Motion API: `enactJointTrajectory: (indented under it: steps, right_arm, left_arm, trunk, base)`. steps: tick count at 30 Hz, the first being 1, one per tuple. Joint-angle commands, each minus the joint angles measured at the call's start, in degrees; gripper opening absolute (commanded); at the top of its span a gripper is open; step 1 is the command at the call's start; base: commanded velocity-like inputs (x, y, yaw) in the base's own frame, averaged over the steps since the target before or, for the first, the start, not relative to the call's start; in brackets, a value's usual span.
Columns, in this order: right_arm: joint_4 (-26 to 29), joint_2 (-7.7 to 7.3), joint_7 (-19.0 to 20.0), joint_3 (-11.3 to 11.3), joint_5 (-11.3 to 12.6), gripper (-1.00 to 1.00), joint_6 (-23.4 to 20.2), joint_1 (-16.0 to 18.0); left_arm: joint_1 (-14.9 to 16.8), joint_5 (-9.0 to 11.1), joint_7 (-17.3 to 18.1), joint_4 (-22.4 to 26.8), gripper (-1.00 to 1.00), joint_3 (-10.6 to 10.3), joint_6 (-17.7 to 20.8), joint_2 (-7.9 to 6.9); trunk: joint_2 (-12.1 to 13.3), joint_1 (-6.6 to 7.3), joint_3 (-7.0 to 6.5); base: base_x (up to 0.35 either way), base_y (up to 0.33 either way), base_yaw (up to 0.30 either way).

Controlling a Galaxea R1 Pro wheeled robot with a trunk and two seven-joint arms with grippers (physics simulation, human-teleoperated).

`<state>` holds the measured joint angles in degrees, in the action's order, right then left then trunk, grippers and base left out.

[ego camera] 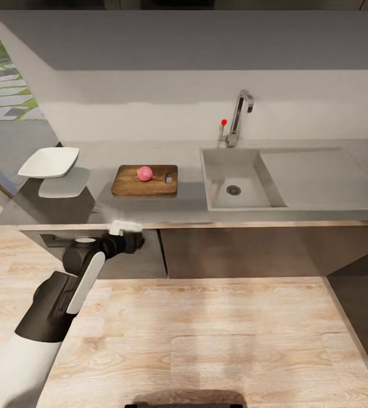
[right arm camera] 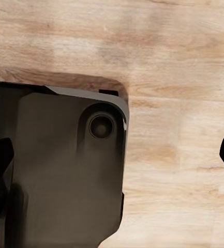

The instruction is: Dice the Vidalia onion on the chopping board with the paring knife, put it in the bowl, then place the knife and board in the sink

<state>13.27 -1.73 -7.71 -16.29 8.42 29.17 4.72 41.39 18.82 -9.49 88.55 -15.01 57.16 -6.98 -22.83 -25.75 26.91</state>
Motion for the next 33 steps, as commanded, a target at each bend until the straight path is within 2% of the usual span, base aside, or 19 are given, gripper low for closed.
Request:
enactJointTrajectory:
  steps: [1,3,8,11,15,17,18,20,22,23,26,29,31,33]
  right_arm:
    - [0.0,-0.03,-0.2,-0.5,0.6,1.0,0.2,0.0]
    - [0.0,-0.03,-0.2,-0.5,0.5,1.0,0.2,0.0]
    - [0.0,-0.03,-0.2,-0.5,0.5,1.0,0.2,0.0]
    - [0.0,-0.03,-0.2,-0.5,0.6,1.0,0.2,0.0]
    - [0.0,-0.03,-0.2,-0.5,0.6,1.0,0.2,0.0]
    - [0.0,-0.03,-0.2,-0.4,0.6,1.0,0.2,0.0]
    - [0.0,-0.03,-0.2,-0.4,0.6,1.0,0.2,0.0]
    - [0.0,-0.03,-0.2,-0.4,0.6,1.0,0.2,0.0]
    - [0.0,-0.03,-0.2,-0.4,0.7,1.0,0.2,0.0]
    - [0.1,-0.03,-0.2,-0.4,0.7,1.0,0.2,0.0]
    - [0.1,-0.03,-0.2,-0.4,0.7,1.0,0.3,0.0]
    - [0.3,-0.03,-0.2,-0.4,0.7,1.0,0.4,0.0]
    - [0.9,-0.07,-0.3,-0.3,0.7,1.0,0.5,0.0]
    - [1.3,-0.11,-0.4,-0.3,0.7,1.0,0.5,0.0]
  left_arm:
    - [-0.9,0.6,-0.6,0.1,1.0,-0.1,0.1,-0.05]
    - [-3.3,0.5,-0.5,0.2,1.0,-0.1,-0.1,-0.05]
    - [-8.7,0.5,-0.4,0.2,1.0,-0.1,-5.5,-0.11]
    - [-13.0,0.5,-0.3,0.2,1.0,0.0,-9.7,-0.24]
    - [-19.3,0.5,-0.3,0.2,1.0,0.0,-16.3,-1.54]
    - [-24.9,0.5,-0.2,0.2,1.0,-0.1,-23.2,-3.18]
    - [-26.0,0.5,-0.2,0.2,1.0,-0.1,-24.7,-3.5]
    - [-30.7,0.5,-0.2,0.2,1.0,-0.3,-30.5,-4.7]
    - [-33.3,0.5,-0.2,0.2,1.0,-0.3,-33.3,-5.23]
    - [-37.1,0.5,-0.2,0.2,1.0,-0.4,-37.6,-6.03]
    - [-45.2,0.3,-0.2,-0.2,1.0,-0.5,-47.0,-7.46]
    - [-50.1,-0.3,-0.1,-0.5,1.0,-0.5,-51.6,-7.85]
    - [-54.2,-1.4,-0.1,-1.1,1.0,-0.5,-55.9,-7.97]
    - [-56.0,-2.0,-0.1,-1.6,1.0,-0.5,-58.2,-8.0]
  trunk:
    - [-0.1,-0.03,0.08]
    - [-0.1,-0.03,0.08]
    - [-0.1,-0.03,0.08]
    - [-0.1,-0.03,0.08]
    - [-0.1,-0.03,0.08]
    - [-0.1,-0.03,0.08]
    - [-0.1,-0.03,0.08]
    - [-0.1,-0.03,0.08]
    - [-0.1,-0.03,0.08]
    - [-0.1,-0.03,0.08]
    - [-0.1,-0.03,0.08]
    - [-0.1,-0.03,0.08]
    - [-0.1,-0.03,0.08]
    - [-0.1,-0.03,0.08]
  base:
    - [-0.004,0.0,0.0]
    - [-0.001,0.0,0.0]
    - [0.0,0.0,0.0]
    - [0.0,0.0,0.0]
    - [0.0,0.0,0.0]
    - [0.0,0.0,0.0]
    - [0.0,0.0,0.0]
    - [0.0,0.0,0.0]
    - [0.0,0.0,0.0]
    - [0.0,0.0,0.0]
    - [0.0,0.0,0.0]
    - [0.0,0.0,0.0]
    - [0.0,0.0,0.0]
    - [0.0,0.0,0.0]
